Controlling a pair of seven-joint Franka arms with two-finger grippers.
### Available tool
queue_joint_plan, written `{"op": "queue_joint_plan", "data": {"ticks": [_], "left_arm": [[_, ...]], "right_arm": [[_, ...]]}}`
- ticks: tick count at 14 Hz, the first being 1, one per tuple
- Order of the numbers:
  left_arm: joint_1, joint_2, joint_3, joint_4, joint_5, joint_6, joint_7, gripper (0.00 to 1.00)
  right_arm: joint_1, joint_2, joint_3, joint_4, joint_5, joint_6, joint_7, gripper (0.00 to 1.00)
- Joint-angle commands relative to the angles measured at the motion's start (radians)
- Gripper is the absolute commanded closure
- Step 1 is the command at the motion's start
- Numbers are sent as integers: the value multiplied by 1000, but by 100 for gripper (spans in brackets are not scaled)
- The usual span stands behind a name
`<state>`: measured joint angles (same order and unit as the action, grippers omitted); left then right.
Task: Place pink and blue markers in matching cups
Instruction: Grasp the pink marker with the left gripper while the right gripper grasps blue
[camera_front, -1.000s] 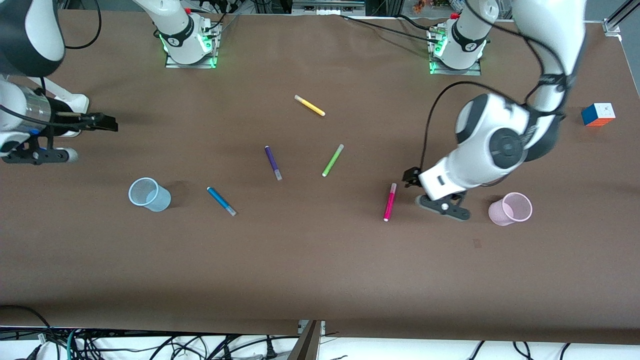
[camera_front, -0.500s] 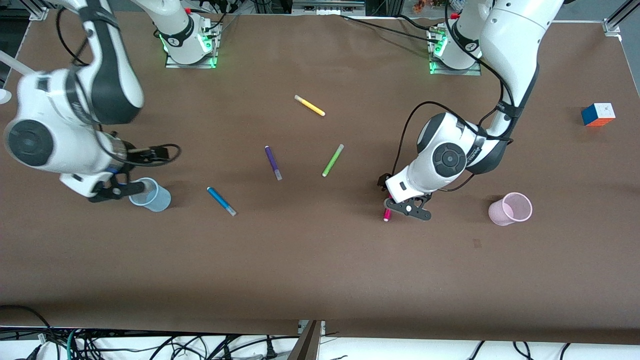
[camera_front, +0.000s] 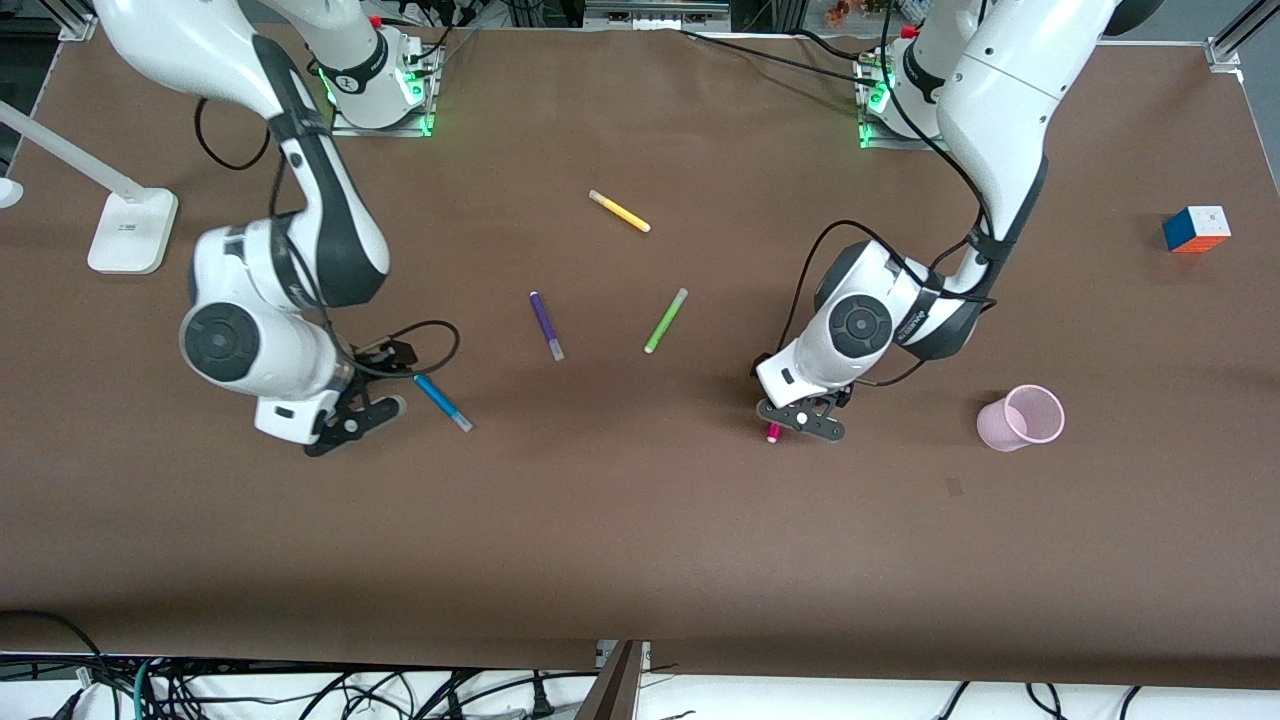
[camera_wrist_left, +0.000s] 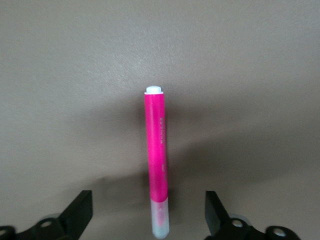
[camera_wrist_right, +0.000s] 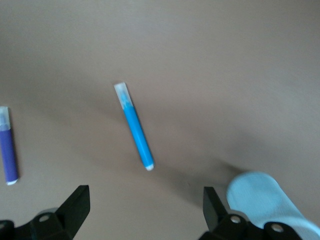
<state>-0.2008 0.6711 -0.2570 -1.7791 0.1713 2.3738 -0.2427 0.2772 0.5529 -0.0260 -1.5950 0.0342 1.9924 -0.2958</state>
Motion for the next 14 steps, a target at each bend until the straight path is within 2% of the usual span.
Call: {"op": "queue_joint_plan", "data": {"ticks": [1, 2, 3, 4, 5, 10, 14], "left_arm": [[-15, 14, 4, -25, 78, 42, -81, 24], [-15, 16, 4, -26, 89, 42, -90, 34], [-14, 13, 4, -32, 91, 41, -92, 59], [-11, 10, 2, -36, 91, 38, -90, 95], [-9, 7, 2, -36, 91, 32, -89, 100], [3, -42, 1, -31, 89, -52, -80, 100], [102, -192, -50, 1, 25, -330, 28, 100]], "right_arm": [[39, 61, 3, 21, 12, 58, -26, 0], [43, 76, 3, 20, 10, 80, -26, 0], [43, 88, 4, 18, 10, 103, -31, 0], [45, 105, 8, 18, 10, 130, -55, 0], [51, 122, 8, 17, 13, 166, -83, 0], [59, 171, 8, 7, 15, 249, -98, 0], [71, 196, 8, 6, 16, 275, -98, 0]]}}
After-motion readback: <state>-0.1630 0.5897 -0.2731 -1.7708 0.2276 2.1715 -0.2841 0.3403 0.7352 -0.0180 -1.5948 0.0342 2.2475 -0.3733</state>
